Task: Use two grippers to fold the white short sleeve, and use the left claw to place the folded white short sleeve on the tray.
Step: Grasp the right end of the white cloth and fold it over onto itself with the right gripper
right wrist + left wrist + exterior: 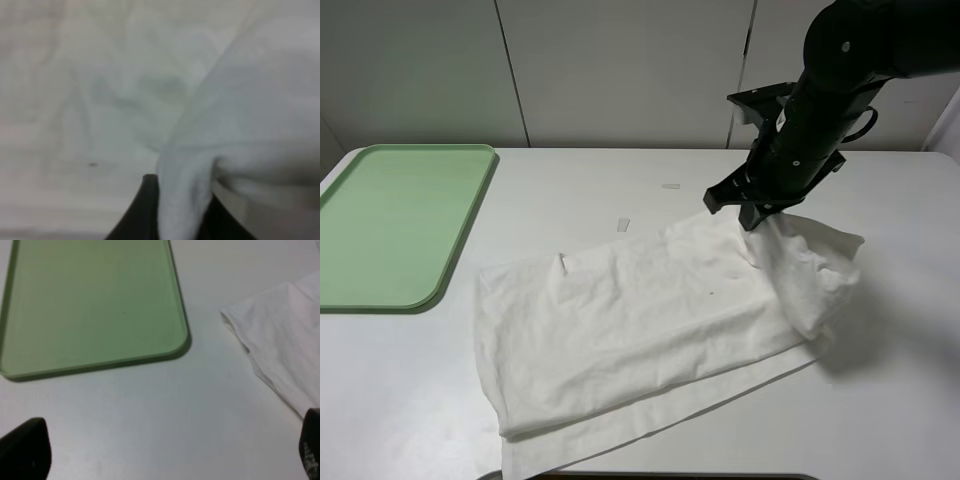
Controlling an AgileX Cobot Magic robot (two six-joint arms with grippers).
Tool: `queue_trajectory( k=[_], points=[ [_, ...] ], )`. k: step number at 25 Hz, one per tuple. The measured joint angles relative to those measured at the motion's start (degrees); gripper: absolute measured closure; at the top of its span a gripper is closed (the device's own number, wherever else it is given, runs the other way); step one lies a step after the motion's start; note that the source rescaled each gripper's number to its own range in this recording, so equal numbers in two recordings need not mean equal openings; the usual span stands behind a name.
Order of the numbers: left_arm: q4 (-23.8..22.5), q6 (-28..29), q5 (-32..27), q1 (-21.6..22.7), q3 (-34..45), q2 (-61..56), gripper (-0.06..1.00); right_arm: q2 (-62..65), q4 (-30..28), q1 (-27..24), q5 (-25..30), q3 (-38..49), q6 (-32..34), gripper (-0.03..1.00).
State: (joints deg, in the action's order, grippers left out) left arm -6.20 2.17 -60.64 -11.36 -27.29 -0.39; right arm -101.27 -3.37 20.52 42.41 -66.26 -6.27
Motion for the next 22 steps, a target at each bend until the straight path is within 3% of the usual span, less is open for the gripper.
queue_trajectory(
  k=[4, 5, 10, 12, 15, 16, 22],
  points=[
    [0.00, 0.00, 0.00, 0.00, 0.00, 0.00, -0.06, 0.19, 3.37, 7.13, 1.65, 0.00, 8.10, 0.88],
    [0.00, 0.00, 0.00, 0.00, 0.00, 0.00, -0.06, 0.19, 3.37, 8.89, 1.71, 0.00, 8.49, 0.83],
    [0.00, 0.00, 0.00, 0.00, 0.00, 0.00, -0.06, 0.19, 4.74, 11.02, 0.61, 0.12, 8.24, 0.43],
    [0.00, 0.00, 0.00, 0.00, 0.00, 0.00, -0.06, 0.19, 7.59, 12.55, -1.05, 0.40, 3.56, 0.25],
    [0.00, 0.00, 0.00, 0.00, 0.00, 0.00, -0.06, 0.19, 9.82, 13.28, -2.25, 0.40, -0.12, 0.22],
    [-0.02, 0.00, 0.00, 0.00, 0.00, 0.00, -0.06, 0.19, 13.02, 14.88, -3.62, 0.40, -4.75, 0.20],
    [-2.26, 0.00, 0.06, 0.00, 0.00, 0.00, -0.06, 0.19, 11.69, 15.64, -3.91, 0.40, -7.02, 0.20]
  ],
)
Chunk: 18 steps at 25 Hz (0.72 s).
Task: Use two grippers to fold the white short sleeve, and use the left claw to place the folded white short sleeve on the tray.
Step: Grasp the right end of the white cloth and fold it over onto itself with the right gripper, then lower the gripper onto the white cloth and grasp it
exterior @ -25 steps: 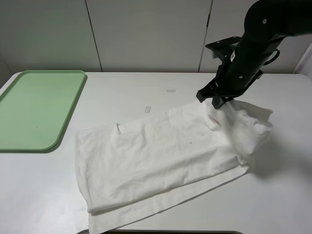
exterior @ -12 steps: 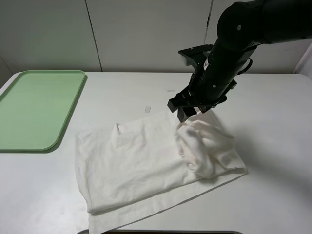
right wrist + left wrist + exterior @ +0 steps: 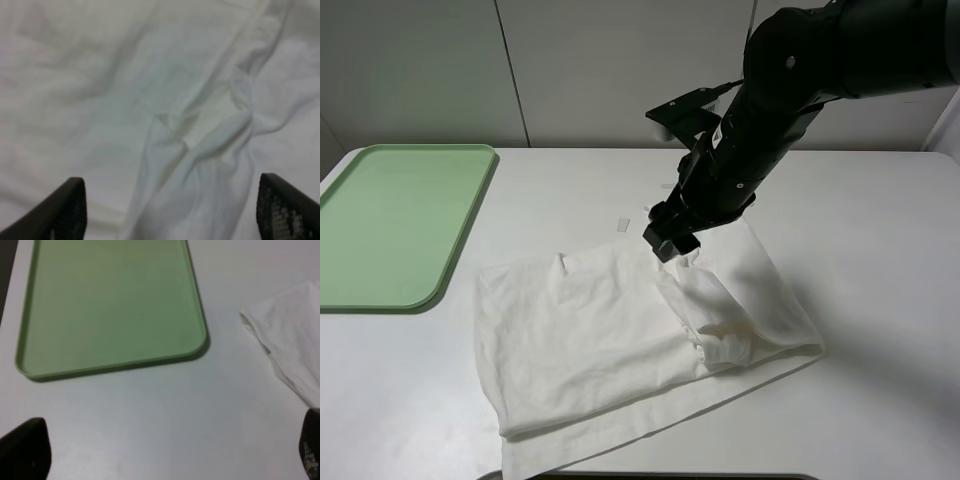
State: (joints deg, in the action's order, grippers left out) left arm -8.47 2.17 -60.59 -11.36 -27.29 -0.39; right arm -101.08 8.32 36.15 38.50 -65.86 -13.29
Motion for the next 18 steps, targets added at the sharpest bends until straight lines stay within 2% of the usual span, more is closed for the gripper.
queue_trajectory(
  k=[6, 12, 17, 18],
  points=[
    [-0.81, 0.00, 0.05, 0.00, 0.00, 0.00, -0.06, 0.00, -3.64, -0.17, 1.54, 0.00, -0.03, 0.20],
    [-0.81, 0.00, 0.05, 0.00, 0.00, 0.00, -0.06, 1.70, -5.40, -4.17, 2.73, 0.00, 2.01, 0.20],
    [-0.81, 0.00, 0.05, 0.00, 0.00, 0.00, -0.06, 7.28, -9.59, -9.92, 6.84, 0.00, 7.10, 0.20],
    [-0.81, 0.00, 0.05, 0.00, 0.00, 0.00, -0.06, 10.82, -11.91, -12.64, 8.09, 0.00, 8.71, 0.20]
  ],
)
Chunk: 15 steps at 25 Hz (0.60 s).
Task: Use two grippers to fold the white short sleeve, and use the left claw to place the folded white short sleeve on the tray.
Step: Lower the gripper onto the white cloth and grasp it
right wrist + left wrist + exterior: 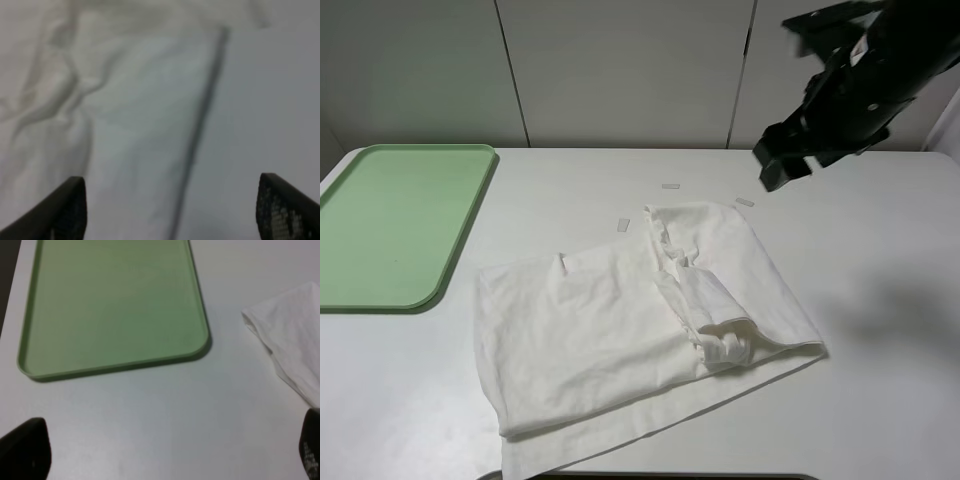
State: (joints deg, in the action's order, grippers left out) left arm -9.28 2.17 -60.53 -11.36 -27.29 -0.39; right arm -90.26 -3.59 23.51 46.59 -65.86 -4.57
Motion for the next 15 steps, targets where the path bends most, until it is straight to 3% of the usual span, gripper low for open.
queue_trajectory(
  k=[15],
  points=[
    [-0.13, 0.00, 0.13, 0.00, 0.00, 0.00, -0.06, 26.01, -2.97, -16.74, 12.77, 0.04, 1.21, 0.20]
  ],
)
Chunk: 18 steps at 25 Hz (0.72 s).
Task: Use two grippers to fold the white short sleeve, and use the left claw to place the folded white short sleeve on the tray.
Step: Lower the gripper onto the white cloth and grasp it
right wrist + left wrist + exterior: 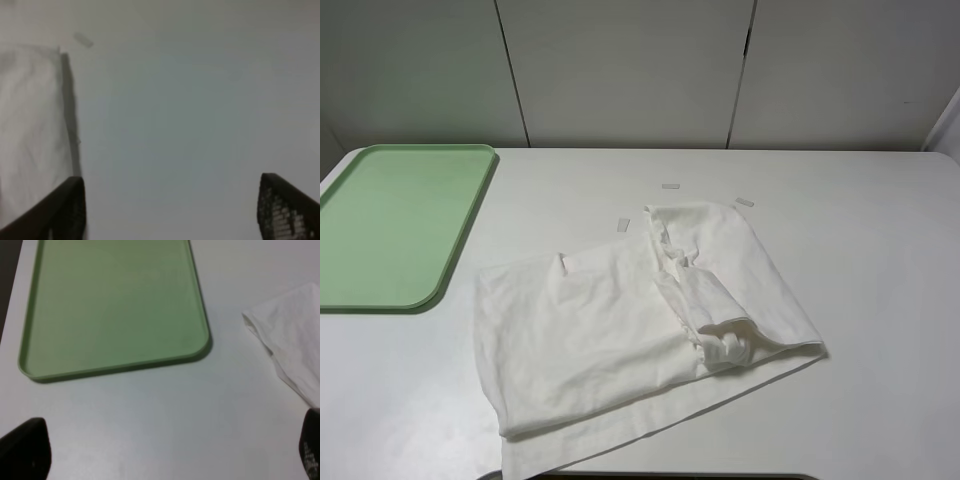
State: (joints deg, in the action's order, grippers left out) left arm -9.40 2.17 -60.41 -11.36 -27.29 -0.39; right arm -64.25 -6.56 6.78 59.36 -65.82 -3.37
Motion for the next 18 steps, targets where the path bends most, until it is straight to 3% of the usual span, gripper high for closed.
queue_trajectory(
  k=[2, 4, 6, 18],
  points=[
    [0.00, 0.00, 0.00, 0.00, 0.00, 0.00, -0.06, 5.64, 0.00, -0.80, 1.60, 0.00, 0.00, 0.16],
    [0.00, 0.00, 0.00, 0.00, 0.00, 0.00, -0.06, 11.43, 0.23, -0.80, 3.19, 0.00, 0.00, 0.03],
    [0.00, 0.00, 0.00, 0.00, 0.00, 0.00, -0.06, 15.72, 0.60, -0.80, 4.53, 0.07, 0.53, -0.01],
    [0.00, 0.00, 0.00, 0.00, 0.00, 0.00, -0.06, 44.15, 2.33, -0.80, 2.28, 7.25, 1.54, -0.03]
  ],
)
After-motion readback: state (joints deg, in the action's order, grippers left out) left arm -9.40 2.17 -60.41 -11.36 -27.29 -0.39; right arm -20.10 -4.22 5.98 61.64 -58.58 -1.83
